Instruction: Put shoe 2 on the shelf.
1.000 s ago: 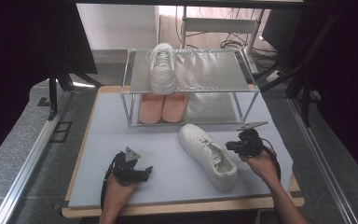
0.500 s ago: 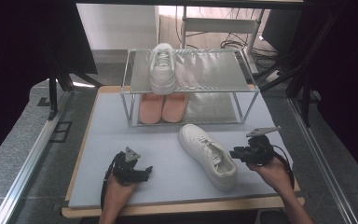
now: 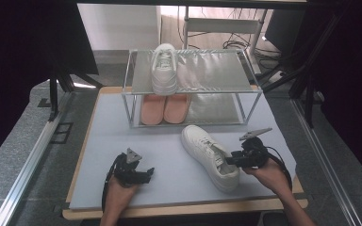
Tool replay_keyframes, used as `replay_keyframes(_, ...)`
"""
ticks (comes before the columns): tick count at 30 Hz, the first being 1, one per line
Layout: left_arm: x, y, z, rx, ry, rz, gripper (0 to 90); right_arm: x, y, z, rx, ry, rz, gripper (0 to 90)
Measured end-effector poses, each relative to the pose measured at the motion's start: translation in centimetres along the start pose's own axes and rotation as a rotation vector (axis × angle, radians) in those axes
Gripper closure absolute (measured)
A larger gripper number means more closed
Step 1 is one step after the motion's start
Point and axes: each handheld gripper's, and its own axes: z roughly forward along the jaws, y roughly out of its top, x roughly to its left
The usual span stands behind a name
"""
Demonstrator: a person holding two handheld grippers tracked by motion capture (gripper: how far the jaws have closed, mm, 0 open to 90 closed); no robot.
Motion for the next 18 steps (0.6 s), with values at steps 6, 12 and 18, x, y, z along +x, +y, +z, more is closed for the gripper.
replay_keyframes(6, 0.0, 0.0, 0.0, 0.001, 0.000, 0.000, 13.6, 0.2, 0.7, 0.6, 0.039, -0.014, 0.012, 70.0)
replay_keyframes(12, 0.0, 0.0, 0.0, 0.000, 0.000, 0.000, 13.5, -0.3, 0.5, 0.5, 0.015, 0.023, 0.059, 78.5)
replay_keyframes(18, 0.0, 0.0, 0.0, 0.001, 0.000, -0.001, 13.5, -1.4, 0.4, 0.0, -0.009, 0.099, 0.168, 79.9)
